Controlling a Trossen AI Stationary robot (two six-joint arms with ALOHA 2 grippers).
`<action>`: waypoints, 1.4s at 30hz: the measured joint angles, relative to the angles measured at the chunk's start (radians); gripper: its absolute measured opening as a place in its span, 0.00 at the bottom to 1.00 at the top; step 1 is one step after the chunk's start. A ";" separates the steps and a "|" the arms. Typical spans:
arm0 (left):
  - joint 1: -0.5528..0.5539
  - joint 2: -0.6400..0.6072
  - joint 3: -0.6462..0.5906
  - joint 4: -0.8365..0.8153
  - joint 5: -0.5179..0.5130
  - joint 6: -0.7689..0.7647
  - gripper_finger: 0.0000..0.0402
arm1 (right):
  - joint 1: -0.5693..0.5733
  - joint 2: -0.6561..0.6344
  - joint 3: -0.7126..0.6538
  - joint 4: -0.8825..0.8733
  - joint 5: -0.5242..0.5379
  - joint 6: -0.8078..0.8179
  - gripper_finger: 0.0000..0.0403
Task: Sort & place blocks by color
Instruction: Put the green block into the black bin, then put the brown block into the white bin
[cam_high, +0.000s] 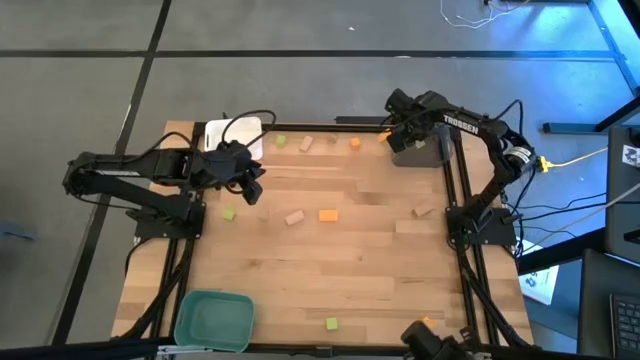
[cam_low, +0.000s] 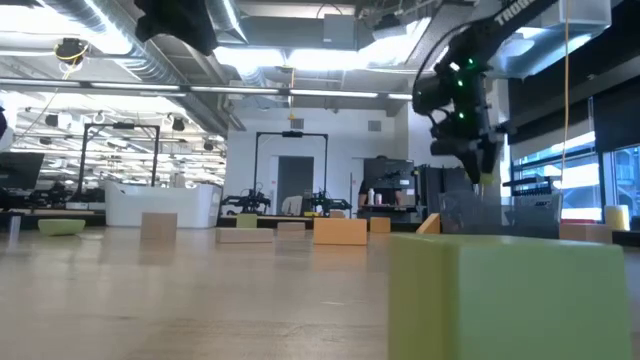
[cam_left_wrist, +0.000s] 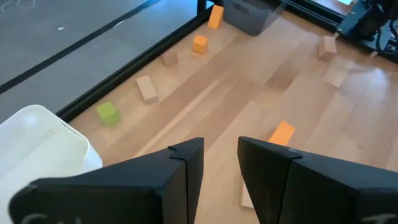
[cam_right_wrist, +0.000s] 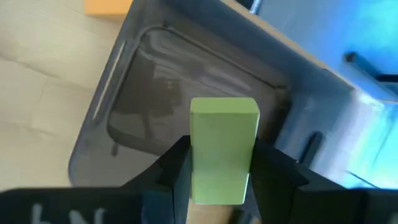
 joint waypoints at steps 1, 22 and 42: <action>0.000 0.000 0.000 0.000 0.000 0.000 0.24 | -0.011 0.000 -0.015 0.024 -0.017 -0.007 0.32; 0.000 0.000 0.000 -0.033 0.010 -0.031 0.24 | -0.061 0.002 -0.140 0.161 -0.117 -0.032 0.47; 0.000 0.000 0.000 -0.036 0.097 0.018 0.24 | 0.120 -0.165 -0.072 0.103 -0.403 -0.223 0.48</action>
